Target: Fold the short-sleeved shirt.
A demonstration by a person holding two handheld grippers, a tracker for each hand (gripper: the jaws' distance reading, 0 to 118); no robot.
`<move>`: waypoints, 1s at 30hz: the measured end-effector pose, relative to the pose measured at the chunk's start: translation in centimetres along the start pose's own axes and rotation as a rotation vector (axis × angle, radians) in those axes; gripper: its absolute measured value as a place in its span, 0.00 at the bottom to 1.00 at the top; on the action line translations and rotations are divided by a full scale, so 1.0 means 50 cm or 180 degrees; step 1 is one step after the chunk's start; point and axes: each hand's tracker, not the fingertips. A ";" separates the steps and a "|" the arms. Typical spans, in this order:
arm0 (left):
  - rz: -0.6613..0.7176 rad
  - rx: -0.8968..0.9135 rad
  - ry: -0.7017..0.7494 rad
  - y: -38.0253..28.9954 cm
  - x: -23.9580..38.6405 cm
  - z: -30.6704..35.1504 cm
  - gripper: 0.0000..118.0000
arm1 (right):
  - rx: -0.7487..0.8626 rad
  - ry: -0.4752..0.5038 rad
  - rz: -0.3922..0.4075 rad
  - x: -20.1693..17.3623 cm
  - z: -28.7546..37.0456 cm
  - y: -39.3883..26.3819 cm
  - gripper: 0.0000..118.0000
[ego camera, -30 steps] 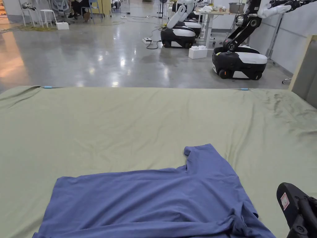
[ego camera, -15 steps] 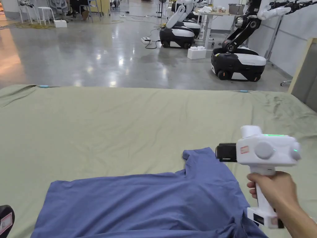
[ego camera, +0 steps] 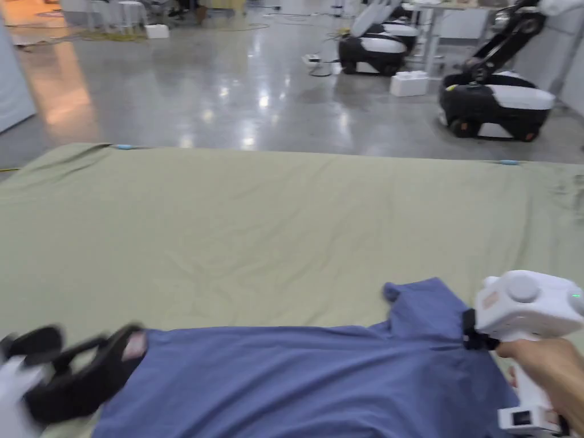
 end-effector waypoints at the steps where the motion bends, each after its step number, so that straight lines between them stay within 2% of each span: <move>1: 0.0094 -0.0232 0.0095 0.027 -0.045 -0.082 0.97 | 0.0114 -0.0113 0.0116 0.001 0.004 0.017 0.05; 2: 0.0170 -0.0526 0.0216 0.045 -0.086 -0.165 0.97 | 0.0131 -0.0125 0.0154 0.005 0.004 0.036 0.05; 3: 0.0099 -0.0845 0.0525 0.046 -0.119 -0.243 0.97 | 0.0100 -0.0087 0.0149 -0.036 0.010 -0.040 0.05; 5: 0.0266 -0.1491 0.0908 0.020 -0.206 -0.373 0.97 | 0.0096 -0.0030 0.0149 -0.034 0.007 -0.031 0.05; 6: 0.0436 -0.1747 0.1013 -0.006 -0.233 -0.416 0.96 | 0.0103 -0.0028 0.0165 -0.034 0.005 -0.026 0.05; 8: 0.0289 -0.2369 0.1239 -0.064 -0.273 -0.474 0.96 | 0.0090 -0.0058 0.0168 -0.033 -0.002 -0.045 0.05; 10: 0.0170 -0.2612 0.1370 -0.104 -0.277 -0.506 0.96 | 0.0070 -0.0029 0.0173 -0.025 -0.009 -0.036 0.05; 12: -0.0097 -0.2611 0.1382 -0.123 -0.265 -0.506 0.96 | 0.0034 -0.0029 0.0164 -0.027 -0.011 -0.054 0.05; 14: -0.0147 -0.2516 0.1406 -0.114 -0.243 -0.493 0.93 | 0.0016 -0.0025 0.0190 -0.024 -0.015 -0.048 0.05; 15: -0.0245 -0.2434 0.1351 -0.103 -0.233 -0.489 0.81 | 0.0049 -0.0047 0.0227 -0.033 -0.009 -0.065 0.05; 16: -0.0440 -0.2319 0.1384 -0.091 -0.226 -0.476 0.43 | 0.0050 -0.0062 0.0269 -0.034 -0.009 -0.065 0.06; 17: -0.0424 -0.2270 0.1217 -0.081 -0.221 -0.477 0.01 | 0.0059 -0.0045 0.0280 -0.034 -0.008 -0.064 0.05; 19: -0.0260 -0.2253 0.1214 -0.053 -0.223 -0.475 0.01 | 0.0237 0.0049 0.0309 -0.039 0.010 -0.075 0.05; 21: -0.0325 -0.2185 0.1114 -0.050 -0.221 -0.459 0.01 | 0.0374 0.0123 0.0325 -0.038 0.040 -0.078 0.05; 23: -0.0332 -0.2000 0.0924 -0.020 -0.210 -0.415 0.01 | 0.0560 0.0450 0.0342 -0.035 0.100 -0.096 0.05; 24: -0.0232 -0.1817 0.0668 -0.020 -0.176 -0.380 0.01 | 0.0663 0.0604 0.0392 -0.031 0.134 -0.108 0.05; 26: -0.0236 -0.1476 0.0311 0.007 -0.147 -0.288 0.01 | 0.0935 0.0694 0.0558 -0.019 0.215 -0.147 0.05; 28: -0.0421 -0.1361 0.0134 0.010 -0.109 -0.188 0.01 | 0.1080 0.0853 0.0676 0.010 0.275 -0.189 0.05; 30: -0.0381 -0.1309 -0.0031 0.001 -0.103 -0.099 0.01 | 0.1164 0.0989 0.0702 0.036 0.330 -0.250 0.05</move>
